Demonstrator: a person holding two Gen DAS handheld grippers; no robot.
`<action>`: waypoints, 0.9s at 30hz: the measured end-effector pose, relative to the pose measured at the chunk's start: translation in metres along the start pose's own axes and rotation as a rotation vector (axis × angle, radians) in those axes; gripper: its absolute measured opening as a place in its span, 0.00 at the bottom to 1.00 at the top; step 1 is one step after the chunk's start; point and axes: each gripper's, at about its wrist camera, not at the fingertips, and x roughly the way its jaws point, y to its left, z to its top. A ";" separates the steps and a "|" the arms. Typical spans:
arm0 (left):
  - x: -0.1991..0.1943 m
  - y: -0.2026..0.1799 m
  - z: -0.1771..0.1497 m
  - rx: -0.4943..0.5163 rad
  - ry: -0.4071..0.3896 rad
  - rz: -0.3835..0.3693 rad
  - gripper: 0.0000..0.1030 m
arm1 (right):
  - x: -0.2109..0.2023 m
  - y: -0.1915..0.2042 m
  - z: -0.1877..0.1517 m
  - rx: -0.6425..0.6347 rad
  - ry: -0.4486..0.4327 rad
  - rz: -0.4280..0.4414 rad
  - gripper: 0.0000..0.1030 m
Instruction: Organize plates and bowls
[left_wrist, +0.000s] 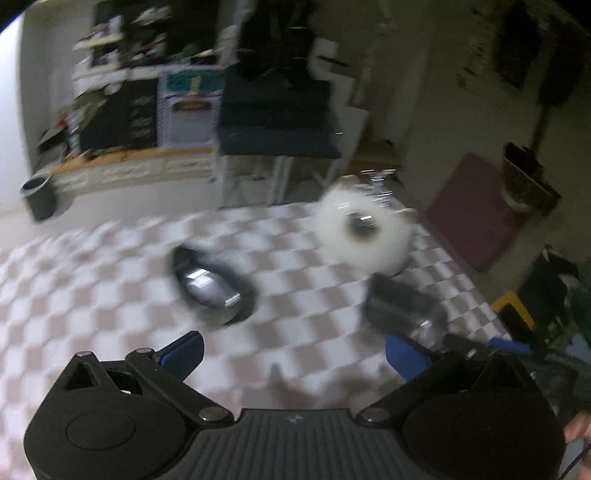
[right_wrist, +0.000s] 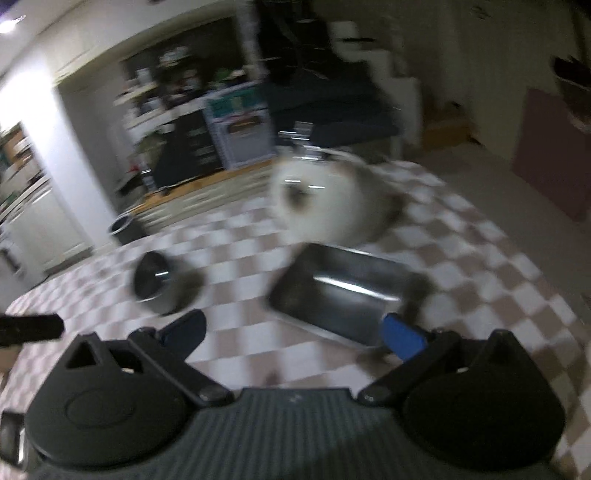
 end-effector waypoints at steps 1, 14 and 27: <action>0.013 -0.013 0.005 0.021 0.001 -0.019 1.00 | 0.005 -0.008 -0.001 0.018 0.002 -0.020 1.00; 0.143 -0.073 0.031 0.153 0.124 -0.018 0.61 | 0.064 -0.077 -0.005 0.331 0.053 -0.106 0.67; 0.164 -0.067 0.022 0.145 0.193 -0.041 0.04 | 0.079 -0.061 -0.003 0.301 0.083 -0.050 0.14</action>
